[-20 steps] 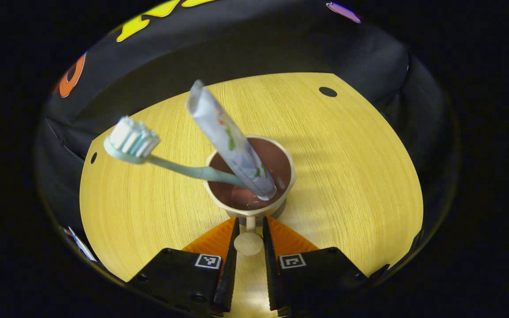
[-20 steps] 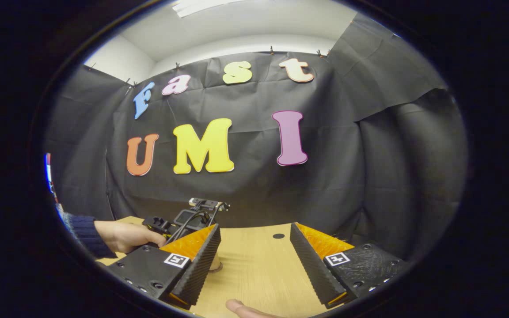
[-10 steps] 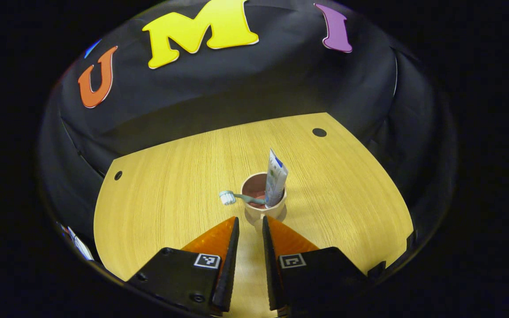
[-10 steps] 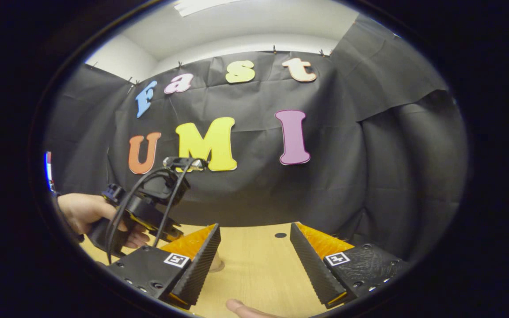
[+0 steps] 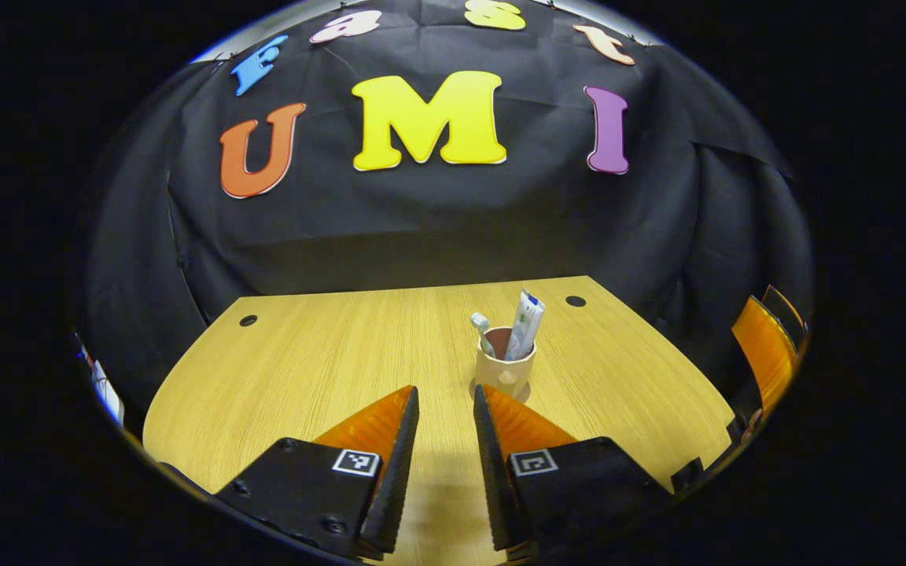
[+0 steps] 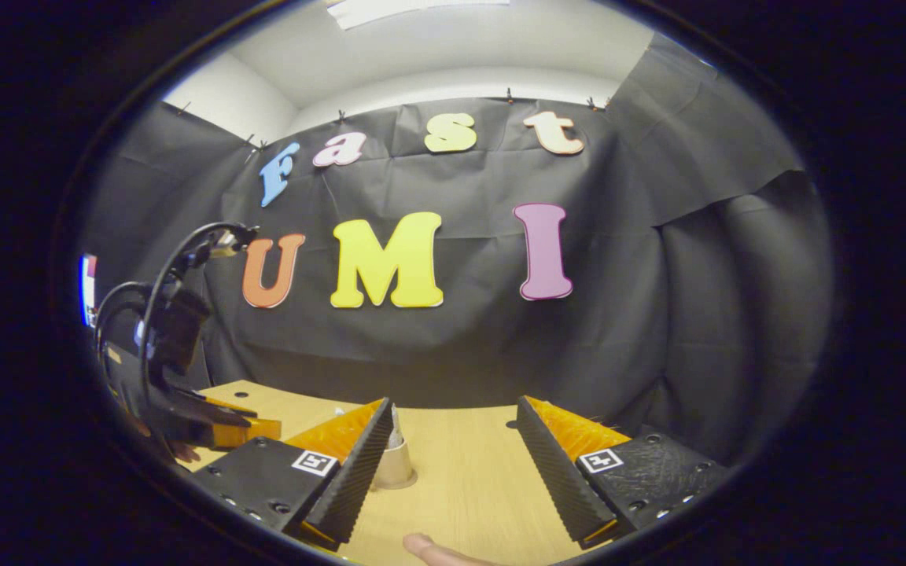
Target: Put the toothbrush and toothpaste on the desktop into the cup, then pick up the cup and place it on the coaster on the desktop.
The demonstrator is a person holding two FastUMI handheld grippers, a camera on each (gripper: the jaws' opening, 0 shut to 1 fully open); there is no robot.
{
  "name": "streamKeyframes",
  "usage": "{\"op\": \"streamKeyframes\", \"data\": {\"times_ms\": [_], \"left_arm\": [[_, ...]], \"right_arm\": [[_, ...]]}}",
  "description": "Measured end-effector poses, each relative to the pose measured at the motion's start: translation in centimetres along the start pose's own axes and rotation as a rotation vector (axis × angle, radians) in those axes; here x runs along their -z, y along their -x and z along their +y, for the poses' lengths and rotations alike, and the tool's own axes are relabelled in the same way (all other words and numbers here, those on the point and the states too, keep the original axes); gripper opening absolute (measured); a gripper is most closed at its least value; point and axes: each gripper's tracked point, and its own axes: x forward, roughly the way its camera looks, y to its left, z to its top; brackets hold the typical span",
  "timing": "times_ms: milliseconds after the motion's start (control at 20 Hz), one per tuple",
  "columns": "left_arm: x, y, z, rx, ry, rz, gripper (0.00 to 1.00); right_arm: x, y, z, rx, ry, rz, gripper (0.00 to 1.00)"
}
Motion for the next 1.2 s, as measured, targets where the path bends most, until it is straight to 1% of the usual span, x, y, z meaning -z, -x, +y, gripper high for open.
{"op": "streamKeyframes", "data": {"times_ms": [50,100,150,250,300,350,400,450,500,600,700,750,850,950,1050,1200], "left_arm": [[0.1,0.6,0.6,-0.012,0.004,-0.038,0.51],[0.1,1.3,1.6,-0.030,0.002,-0.079,0.52],[0.2,2.2,3.0,-0.065,0.001,-0.123,0.58],[0.0,3.2,4.6,-0.108,-0.003,-0.207,0.67],[-0.1,3.6,5.2,-0.117,0.001,-0.246,0.74],[-0.1,3.9,5.6,-0.122,0.006,-0.277,0.83],[-0.1,4.0,5.9,-0.120,0.008,-0.296,0.85],[-0.1,4.1,6.2,-0.122,0.018,-0.314,0.90],[0.0,3.9,6.2,-0.108,0.020,-0.318,0.92],[0.3,3.9,6.6,-0.099,0.023,-0.318,0.95],[-0.1,4.4,6.9,-0.106,-0.009,-0.334,0.95],[-0.6,4.8,7.3,-0.120,-0.021,-0.355,0.95],[-1.1,5.3,7.7,-0.146,-0.007,-0.386,0.97],[-0.9,5.4,7.0,-0.125,-0.004,-0.385,0.97],[-1.1,5.6,6.8,-0.120,-0.008,-0.394,0.97],[-1.2,5.7,6.1,-0.095,-0.007,-0.404,0.97]], "right_arm": [[0.5,0.1,0.4,0.000,0.009,0.006,0.95],[1.0,0.2,0.8,-0.001,0.009,0.014,0.95],[1.4,0.3,1.6,-0.006,0.004,0.023,0.95],[2.3,0.4,3.1,-0.019,0.006,0.048,0.96],[2.7,0.6,3.9,-0.026,0.013,0.059,0.92],[3.0,0.7,4.6,-0.030,0.021,0.067,0.95],[3.3,0.9,5.1,-0.033,0.031,0.072,0.92],[3.5,1.1,5.4,-0.030,0.041,0.074,0.95],[3.5,1.3,5.7,-0.025,0.050,0.072,0.95],[3.9,1.8,6.4,-0.019,0.076,0.070,0.95],[4.1,2.0,6.8,-0.009,0.089,0.063,0.95],[4.4,2.2,7.0,-0.005,0.093,0.065,0.95],[4.6,2.4,7.6,-0.015,0.103,0.071,0.95],[4.3,2.5,7.6,-0.021,0.094,0.063,0.95],[4.0,2.5,7.2,-0.018,0.076,0.055,0.95],[4.2,2.2,6.8,-0.009,0.057,0.065,0.95]]}}
